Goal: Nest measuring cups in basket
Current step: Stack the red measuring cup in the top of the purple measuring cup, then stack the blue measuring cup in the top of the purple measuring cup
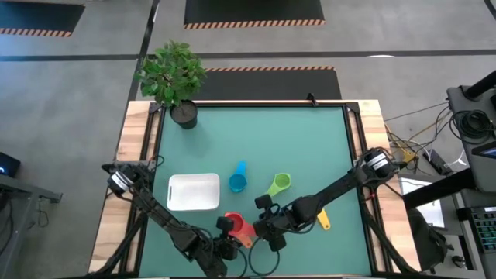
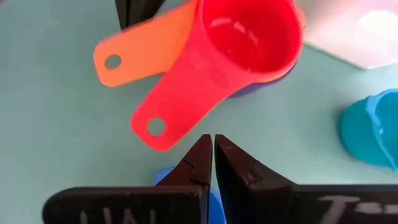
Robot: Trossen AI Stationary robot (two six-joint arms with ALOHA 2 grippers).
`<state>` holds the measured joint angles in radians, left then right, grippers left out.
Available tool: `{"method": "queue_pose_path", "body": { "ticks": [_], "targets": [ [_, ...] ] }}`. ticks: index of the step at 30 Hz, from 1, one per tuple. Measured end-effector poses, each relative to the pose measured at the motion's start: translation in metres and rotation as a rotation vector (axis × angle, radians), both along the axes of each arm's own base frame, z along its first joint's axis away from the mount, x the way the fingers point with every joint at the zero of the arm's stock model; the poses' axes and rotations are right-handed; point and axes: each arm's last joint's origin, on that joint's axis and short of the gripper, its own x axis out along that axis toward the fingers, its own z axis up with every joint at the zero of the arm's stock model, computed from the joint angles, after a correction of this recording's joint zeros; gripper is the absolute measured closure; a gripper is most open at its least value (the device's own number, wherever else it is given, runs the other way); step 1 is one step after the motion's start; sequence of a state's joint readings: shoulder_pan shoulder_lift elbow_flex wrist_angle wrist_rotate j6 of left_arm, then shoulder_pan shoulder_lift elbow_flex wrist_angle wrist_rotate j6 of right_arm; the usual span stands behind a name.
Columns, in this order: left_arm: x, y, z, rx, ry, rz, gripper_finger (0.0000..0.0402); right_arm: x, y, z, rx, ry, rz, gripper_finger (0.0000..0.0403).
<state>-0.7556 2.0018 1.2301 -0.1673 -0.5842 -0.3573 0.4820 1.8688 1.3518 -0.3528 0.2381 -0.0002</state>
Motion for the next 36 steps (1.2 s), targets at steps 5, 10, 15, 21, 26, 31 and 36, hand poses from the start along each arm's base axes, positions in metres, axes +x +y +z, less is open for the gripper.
{"method": "queue_pose_path", "body": {
  "ticks": [5, 10, 15, 21, 26, 31, 36],
  "targets": [
    [0.001, 0.001, 0.000, -0.001, -0.001, 0.003, 0.0402, 0.003, 0.002, -0.011, 0.037, -0.022, 0.015, 0.0394],
    [0.002, 0.002, 0.000, -0.002, -0.003, 0.003, 0.0402, 0.007, 0.008, -0.009, 0.132, -0.056, 0.070, 0.0394],
    [0.003, 0.003, 0.000, 0.001, -0.004, 0.003, 0.0402, 0.009, 0.013, -0.004, 0.165, -0.102, 0.102, 0.0394],
    [0.003, 0.003, 0.000, 0.001, -0.004, 0.004, 0.0402, 0.005, 0.011, -0.001, 0.121, -0.074, 0.115, 0.0394],
    [0.001, 0.002, 0.002, 0.010, -0.004, -0.009, 0.0402, 0.001, 0.007, 0.007, 0.082, -0.072, 0.088, 0.0394],
    [-0.013, 0.003, 0.031, 0.050, -0.007, -0.056, 0.0402, -0.008, 0.000, 0.026, 0.037, -0.080, 0.052, 0.0394],
    [-0.024, 0.012, 0.067, 0.106, -0.047, -0.109, 0.0402, -0.021, -0.007, 0.044, 0.034, -0.103, 0.026, 0.0394]
  ]
}}
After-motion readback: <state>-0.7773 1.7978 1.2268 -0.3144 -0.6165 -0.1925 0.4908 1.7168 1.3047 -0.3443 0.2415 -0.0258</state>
